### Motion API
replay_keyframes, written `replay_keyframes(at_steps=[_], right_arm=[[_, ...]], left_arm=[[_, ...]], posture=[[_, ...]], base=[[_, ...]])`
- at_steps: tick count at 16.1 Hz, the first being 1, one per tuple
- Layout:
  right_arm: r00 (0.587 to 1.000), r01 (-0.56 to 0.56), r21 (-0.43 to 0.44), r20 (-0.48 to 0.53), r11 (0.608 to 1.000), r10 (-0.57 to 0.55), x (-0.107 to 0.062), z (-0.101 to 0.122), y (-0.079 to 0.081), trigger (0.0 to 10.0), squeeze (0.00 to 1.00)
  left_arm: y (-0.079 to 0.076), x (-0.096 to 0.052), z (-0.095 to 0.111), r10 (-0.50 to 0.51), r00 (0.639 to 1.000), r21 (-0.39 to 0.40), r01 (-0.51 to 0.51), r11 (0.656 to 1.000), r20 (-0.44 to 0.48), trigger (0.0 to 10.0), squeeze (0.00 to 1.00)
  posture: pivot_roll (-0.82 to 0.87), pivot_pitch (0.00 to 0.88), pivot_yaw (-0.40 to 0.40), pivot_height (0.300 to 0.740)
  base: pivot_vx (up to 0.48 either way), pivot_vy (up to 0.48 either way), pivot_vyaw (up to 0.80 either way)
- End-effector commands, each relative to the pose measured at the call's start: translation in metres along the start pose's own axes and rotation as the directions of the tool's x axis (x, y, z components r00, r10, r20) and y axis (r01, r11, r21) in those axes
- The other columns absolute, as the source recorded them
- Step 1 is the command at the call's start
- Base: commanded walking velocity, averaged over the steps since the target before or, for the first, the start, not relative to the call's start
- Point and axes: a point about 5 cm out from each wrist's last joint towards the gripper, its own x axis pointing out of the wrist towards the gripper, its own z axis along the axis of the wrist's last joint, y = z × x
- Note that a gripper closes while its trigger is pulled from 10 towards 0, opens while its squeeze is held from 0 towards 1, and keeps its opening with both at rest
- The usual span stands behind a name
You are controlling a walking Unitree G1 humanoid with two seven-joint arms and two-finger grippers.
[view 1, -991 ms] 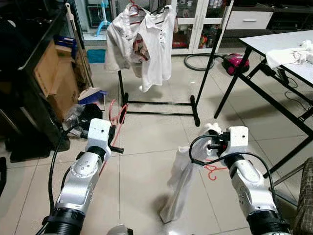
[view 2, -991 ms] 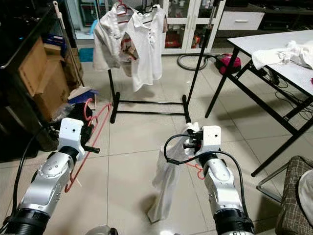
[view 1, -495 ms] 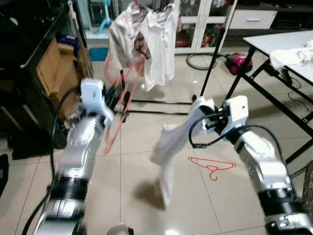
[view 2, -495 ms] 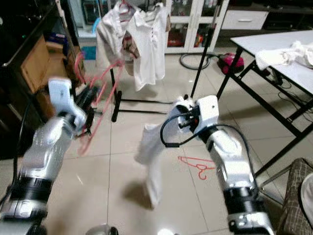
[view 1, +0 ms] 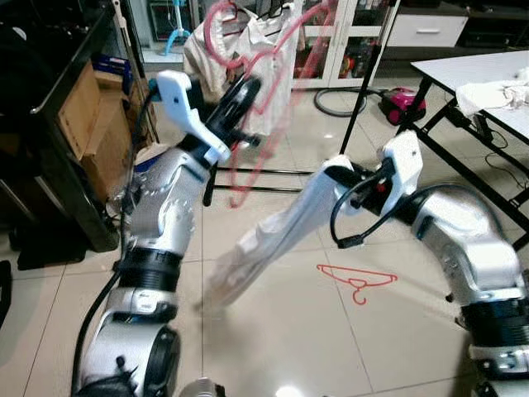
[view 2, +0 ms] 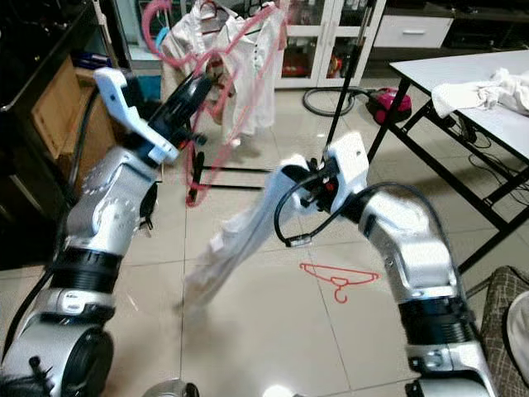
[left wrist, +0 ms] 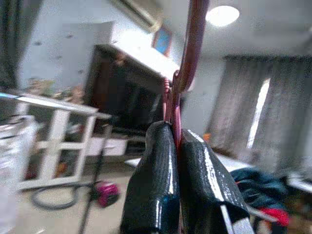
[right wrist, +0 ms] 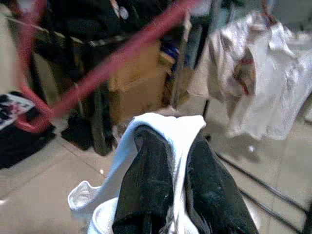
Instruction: Hang hanger
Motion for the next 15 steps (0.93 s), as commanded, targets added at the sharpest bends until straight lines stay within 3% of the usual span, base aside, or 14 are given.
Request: replay_keyframes(at_steps=[1,5,9,12,15], right_arm=[[0.996,-0.047,-0.02,0.072,0.999,0.049,-0.002,0.034,0.0,10.0,0.0],[0.994,-0.047,-0.012,0.1,0.999,0.048,-0.003,0.052,-0.003,10.0,0.0],[0.99,-0.095,0.006,0.105,0.995,0.094,-0.009,0.071,0.005,10.0,0.0],[0.995,-0.086,-0.005,0.046,0.996,0.087,-0.013,0.061,0.002,10.0,0.0],[0.992,-0.115,0.004,0.045,0.993,0.114,-0.016,0.064,0.008,10.0,0.0]], left_arm=[[-0.002,0.007,0.003,-0.062,0.997,-0.105,0.066,0.992,0.043,10.0,0.0],[-0.014,0.018,0.01,-0.116,0.987,-0.152,0.133,0.979,0.114,10.0,0.0],[-0.023,0.025,0.01,-0.155,0.975,-0.17,0.182,0.969,0.16,10.0,0.0],[-0.03,0.03,0.029,-0.194,0.953,-0.182,0.238,0.954,0.232,10.0,0.0],[-0.028,0.027,0.028,-0.2,0.954,-0.165,0.239,0.957,0.222,10.0,0.0]], posture=[[-0.08,0.029,-0.024,0.74],[-0.09,0.04,-0.038,0.74],[-0.11,0.056,-0.061,0.74],[-0.11,0.063,-0.065,0.74],[-0.12,0.069,-0.06,0.74]], base=[[0.0,0.0,0.0],[0.0,0.0,0.0],[0.0,0.0,0.0],[0.0,0.0,0.0],[0.0,0.0,0.0]])
